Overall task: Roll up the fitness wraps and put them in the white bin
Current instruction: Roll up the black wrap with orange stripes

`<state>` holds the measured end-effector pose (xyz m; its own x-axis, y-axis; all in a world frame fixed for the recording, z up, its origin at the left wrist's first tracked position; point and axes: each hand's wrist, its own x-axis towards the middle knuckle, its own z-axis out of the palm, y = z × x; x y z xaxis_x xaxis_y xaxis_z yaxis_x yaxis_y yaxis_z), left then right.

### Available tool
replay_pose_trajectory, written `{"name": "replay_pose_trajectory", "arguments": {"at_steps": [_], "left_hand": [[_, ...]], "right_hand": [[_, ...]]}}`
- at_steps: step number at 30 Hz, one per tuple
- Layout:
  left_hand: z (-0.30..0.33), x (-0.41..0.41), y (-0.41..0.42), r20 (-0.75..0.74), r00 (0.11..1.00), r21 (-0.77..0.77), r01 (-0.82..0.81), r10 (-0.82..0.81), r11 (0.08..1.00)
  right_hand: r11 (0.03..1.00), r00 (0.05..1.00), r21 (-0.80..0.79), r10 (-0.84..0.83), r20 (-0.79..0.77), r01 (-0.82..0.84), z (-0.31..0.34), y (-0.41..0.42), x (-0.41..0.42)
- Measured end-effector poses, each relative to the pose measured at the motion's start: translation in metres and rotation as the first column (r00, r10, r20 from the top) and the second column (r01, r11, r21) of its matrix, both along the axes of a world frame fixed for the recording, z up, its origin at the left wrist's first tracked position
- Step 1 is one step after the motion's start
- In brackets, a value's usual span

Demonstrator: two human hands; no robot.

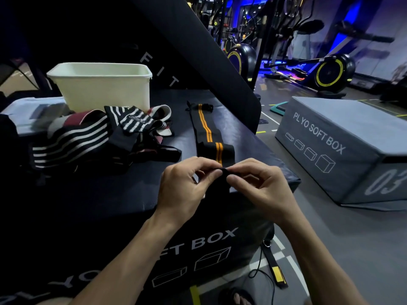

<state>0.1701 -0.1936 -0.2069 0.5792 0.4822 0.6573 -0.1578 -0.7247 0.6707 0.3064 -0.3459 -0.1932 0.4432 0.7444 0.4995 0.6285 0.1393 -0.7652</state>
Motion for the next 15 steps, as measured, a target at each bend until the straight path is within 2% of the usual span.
{"name": "replay_pose_trajectory", "arguments": {"at_steps": [7, 12, 15], "left_hand": [[0.0022, 0.0004, 0.0023, -0.017, 0.999, -0.102, 0.046, -0.048, 0.994], [0.0031, -0.0021, 0.0018, -0.055, 0.997, -0.082, 0.046, -0.05, 0.996], [0.0047, -0.0028, 0.0051, -0.073, 0.992, -0.048, 0.1, -0.103, 0.994]], "right_hand": [[0.996, 0.986, 0.048, -0.081, 0.147, 0.075, -0.0031, -0.0006, -0.0056], [0.978, 0.944, 0.054, -0.207, 0.255, 0.2, -0.0036, -0.0022, -0.0084], [0.971, 0.927, 0.038, -0.237, 0.29, 0.237, -0.004, -0.004, -0.009]]}}
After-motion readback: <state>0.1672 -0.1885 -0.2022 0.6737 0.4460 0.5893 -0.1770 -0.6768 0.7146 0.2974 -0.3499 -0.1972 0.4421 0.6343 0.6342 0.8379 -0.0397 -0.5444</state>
